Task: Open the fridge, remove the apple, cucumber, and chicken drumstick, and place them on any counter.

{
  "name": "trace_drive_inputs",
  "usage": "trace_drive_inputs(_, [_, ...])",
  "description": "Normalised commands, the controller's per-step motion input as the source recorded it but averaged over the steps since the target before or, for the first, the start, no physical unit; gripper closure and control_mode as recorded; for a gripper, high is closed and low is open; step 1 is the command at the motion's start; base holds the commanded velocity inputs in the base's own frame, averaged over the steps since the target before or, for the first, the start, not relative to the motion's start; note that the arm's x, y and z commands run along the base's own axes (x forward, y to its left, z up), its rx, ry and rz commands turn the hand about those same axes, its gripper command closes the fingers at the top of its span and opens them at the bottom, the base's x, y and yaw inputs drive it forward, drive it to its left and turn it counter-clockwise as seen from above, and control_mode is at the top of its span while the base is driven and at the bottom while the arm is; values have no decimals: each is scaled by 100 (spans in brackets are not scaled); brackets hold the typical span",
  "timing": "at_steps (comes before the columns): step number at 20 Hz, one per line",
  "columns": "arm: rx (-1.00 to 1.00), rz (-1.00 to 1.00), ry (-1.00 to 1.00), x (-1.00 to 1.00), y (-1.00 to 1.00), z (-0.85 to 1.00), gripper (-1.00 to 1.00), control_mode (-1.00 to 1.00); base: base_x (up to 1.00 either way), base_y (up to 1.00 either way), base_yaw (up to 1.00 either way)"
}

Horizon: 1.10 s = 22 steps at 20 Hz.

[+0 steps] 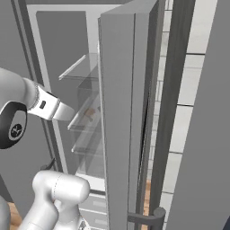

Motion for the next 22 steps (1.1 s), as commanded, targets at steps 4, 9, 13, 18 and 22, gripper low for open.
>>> trace_drive_inputs(4, [0, 0, 0, 0, 0, 0, 100, 100, 8, -2, 0])
trace_drive_inputs(9, [0, 0, 0, 0, 0, 0, 100, 100, 1, 0, 0])
trace_drive_inputs(13, [0, 0, -1, 4, 0, -8, 100, -100, 0, 0, 0])
trace_drive_inputs(18, [0, 1, 0, -1, 0, -5, 100, -100, 0, 0, 0])
trace_drive_inputs(22, [0, 1, -5, -9, 0, 0, 100, -100, 0, 0, 0])
